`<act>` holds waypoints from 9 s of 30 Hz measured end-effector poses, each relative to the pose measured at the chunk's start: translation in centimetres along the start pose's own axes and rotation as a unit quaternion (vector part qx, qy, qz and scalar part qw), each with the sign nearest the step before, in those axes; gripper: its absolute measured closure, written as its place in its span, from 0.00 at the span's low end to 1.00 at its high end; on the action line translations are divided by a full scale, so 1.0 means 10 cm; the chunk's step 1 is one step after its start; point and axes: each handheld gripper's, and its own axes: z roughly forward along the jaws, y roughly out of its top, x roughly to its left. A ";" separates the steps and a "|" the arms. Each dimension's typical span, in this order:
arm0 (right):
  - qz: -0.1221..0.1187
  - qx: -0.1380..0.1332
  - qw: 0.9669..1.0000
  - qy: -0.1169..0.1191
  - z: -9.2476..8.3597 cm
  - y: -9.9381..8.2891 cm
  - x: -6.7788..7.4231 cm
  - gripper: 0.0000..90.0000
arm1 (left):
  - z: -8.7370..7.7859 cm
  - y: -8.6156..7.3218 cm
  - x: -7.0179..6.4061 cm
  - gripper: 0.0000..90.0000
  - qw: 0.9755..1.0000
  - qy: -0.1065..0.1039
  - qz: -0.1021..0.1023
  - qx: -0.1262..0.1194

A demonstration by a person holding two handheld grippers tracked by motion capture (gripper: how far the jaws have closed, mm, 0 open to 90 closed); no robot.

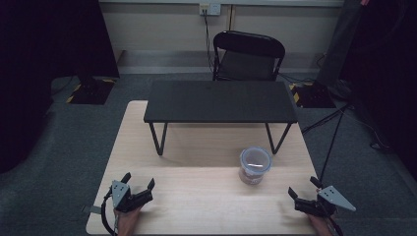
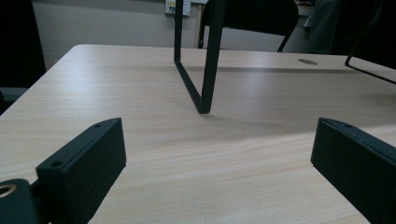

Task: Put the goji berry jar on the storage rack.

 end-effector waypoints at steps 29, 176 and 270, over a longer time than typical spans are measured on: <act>-0.002 -0.004 1.000 -0.007 -0.01 -0.01 0.03 0.00 | 0.00 0.00 0.00 0.03 1.000 -0.001 -0.002 -0.002; 0.001 -0.120 0.993 -0.015 0.92 1.97 1.19 0.02 | -0.05 -0.07 0.07 0.04 0.999 -0.009 -0.029 -0.023; -0.021 -0.088 0.995 0.046 1.89 2.36 1.12 0.00 | -0.06 -0.07 0.08 0.04 0.999 -0.010 -0.022 -0.024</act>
